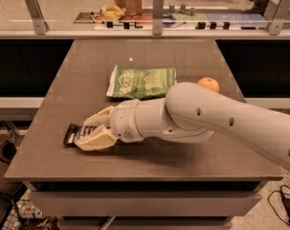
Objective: Pick rxbar chocolate
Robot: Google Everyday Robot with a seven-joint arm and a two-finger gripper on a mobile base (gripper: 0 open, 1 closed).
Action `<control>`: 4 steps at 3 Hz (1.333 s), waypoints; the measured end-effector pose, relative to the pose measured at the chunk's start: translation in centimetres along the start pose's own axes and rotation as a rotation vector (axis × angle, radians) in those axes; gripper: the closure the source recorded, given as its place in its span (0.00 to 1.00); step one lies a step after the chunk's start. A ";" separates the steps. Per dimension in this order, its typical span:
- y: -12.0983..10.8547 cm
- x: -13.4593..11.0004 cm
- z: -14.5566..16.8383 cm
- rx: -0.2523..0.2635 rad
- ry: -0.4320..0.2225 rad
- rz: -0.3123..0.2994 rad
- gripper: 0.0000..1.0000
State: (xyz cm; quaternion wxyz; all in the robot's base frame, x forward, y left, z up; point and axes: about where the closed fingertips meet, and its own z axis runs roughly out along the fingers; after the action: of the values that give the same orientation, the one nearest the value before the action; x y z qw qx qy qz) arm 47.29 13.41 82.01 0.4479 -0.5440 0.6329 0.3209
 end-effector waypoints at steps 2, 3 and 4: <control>-2.8 -2.6 -2.0 -0.018 -0.121 -0.019 1.00; -4.2 -4.1 -3.6 -0.004 -0.132 -0.034 1.00; -5.6 -5.9 -6.4 0.033 -0.134 -0.063 1.00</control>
Offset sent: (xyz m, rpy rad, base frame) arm 0.0432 -0.0315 0.0570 0.1642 -0.0526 0.0249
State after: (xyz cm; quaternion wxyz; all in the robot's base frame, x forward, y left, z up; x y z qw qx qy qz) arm 51.42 8.91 90.37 0.5081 -0.5332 0.5893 0.3320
